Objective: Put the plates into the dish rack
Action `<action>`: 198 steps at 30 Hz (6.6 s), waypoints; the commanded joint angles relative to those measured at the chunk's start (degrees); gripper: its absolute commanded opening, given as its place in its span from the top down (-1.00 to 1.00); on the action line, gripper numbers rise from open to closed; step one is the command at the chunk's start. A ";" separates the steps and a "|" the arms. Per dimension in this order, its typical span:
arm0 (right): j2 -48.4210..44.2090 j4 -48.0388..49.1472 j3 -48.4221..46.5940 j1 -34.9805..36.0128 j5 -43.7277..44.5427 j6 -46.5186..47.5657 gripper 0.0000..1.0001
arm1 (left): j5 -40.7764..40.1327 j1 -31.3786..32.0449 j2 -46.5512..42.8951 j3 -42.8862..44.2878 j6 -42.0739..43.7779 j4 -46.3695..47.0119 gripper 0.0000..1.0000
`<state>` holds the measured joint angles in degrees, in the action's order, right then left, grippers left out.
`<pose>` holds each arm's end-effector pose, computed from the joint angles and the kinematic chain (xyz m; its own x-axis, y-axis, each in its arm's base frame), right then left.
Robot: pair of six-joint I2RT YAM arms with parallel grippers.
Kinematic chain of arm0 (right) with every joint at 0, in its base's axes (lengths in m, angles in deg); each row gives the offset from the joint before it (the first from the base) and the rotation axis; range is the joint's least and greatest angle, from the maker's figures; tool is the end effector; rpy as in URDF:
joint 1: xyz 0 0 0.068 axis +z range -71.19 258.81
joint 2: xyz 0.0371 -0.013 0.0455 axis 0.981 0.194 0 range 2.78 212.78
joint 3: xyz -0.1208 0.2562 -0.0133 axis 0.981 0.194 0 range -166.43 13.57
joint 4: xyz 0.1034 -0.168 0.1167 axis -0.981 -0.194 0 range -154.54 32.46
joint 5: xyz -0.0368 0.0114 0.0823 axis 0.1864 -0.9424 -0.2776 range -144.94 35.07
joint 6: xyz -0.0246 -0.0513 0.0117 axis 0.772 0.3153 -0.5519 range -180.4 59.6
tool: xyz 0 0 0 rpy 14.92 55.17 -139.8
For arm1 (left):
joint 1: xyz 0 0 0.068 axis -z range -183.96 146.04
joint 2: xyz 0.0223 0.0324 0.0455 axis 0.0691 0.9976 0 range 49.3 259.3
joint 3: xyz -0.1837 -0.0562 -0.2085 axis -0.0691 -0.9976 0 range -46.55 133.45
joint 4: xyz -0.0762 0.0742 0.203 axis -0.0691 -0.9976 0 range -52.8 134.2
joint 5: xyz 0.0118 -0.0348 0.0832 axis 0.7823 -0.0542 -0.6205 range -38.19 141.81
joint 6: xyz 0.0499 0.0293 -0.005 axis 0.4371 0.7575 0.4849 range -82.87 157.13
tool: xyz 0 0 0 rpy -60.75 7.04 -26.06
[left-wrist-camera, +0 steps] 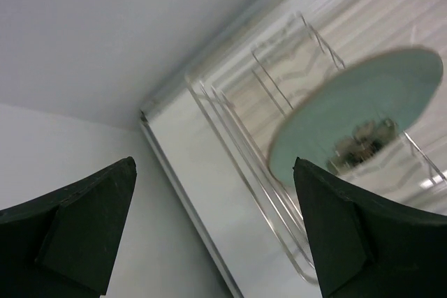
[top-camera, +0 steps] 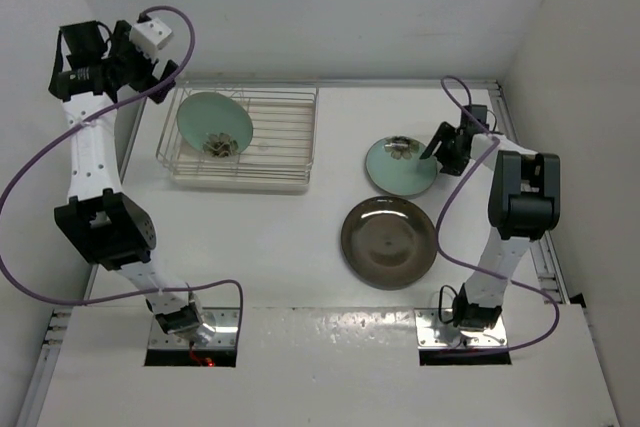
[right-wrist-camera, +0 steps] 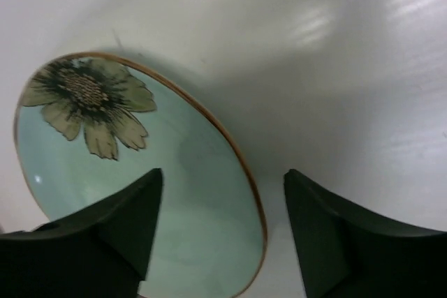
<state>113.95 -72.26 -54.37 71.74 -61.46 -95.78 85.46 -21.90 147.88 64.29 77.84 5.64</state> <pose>0.3724 -0.0415 0.1719 -0.6496 0.6603 -0.3767 0.5381 0.7494 0.3857 0.3412 0.0862 0.4406 -0.1786 0.5127 -0.8398 0.4390 0.8054 0.3984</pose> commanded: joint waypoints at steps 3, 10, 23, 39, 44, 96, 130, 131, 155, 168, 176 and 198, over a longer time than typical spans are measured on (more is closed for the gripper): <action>2.29 6.01 1.92 -1.28 -10.17 -0.48 -0.17 | -4.73 -2.90 -5.24 -7.20 1.39 -9.42 -0.99; 2.99 11.37 7.99 -4.87 -16.22 -5.14 0.73 | -1.58 -7.64 -9.73 -16.53 -0.71 -10.74 -0.99; -11.32 15.69 -3.07 -2.87 -24.24 7.93 1.00 | 2.21 -11.42 -12.01 -22.95 -1.25 -10.74 -0.99; -23.63 24.64 -14.14 11.54 -9.47 34.04 1.00 | 3.27 -13.53 -13.68 -26.82 0.07 -10.74 -0.99; -23.55 39.93 -17.75 19.54 -13.16 37.04 1.00 | 3.27 -14.67 -12.46 -27.35 -0.45 -10.21 -0.99; 27.60 52.95 -66.53 50.58 -20.02 65.62 1.00 | 26.29 -9.31 6.27 10.97 28.90 -36.05 -1.00; 30.15 49.70 -56.52 51.90 -18.09 61.39 1.00 | 25.77 -12.83 8.47 7.98 28.73 -36.05 -1.00; 30.24 50.14 -56.08 51.98 -17.39 60.78 1.00 | 25.77 -12.83 8.99 7.98 28.73 -36.05 -1.00; -3.13 42.01 -24.66 49.97 0.19 42.88 -0.98 | 23.31 -16.33 3.37 6.58 24.51 -36.05 -1.00; -47.66 -10.68 17.38 17.29 8.73 4.27 -0.98 | 24.96 -17.67 -4.89 1.60 12.91 -27.18 -1.00; -56.07 -7.60 44.55 2.43 -3.92 -2.85 -0.91 | 26.82 -15.47 -8.50 -9.06 8.51 -24.45 -1.00; -49.74 13.75 65.48 -5.41 -15.79 -15.96 1.00 | 25.85 -15.46 -14.47 -10.13 17.83 -34.29 -1.00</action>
<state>62.46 -55.19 8.18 67.37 -80.80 -110.97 108.16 -37.70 135.16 53.32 94.21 -27.50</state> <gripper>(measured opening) 0.041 0.997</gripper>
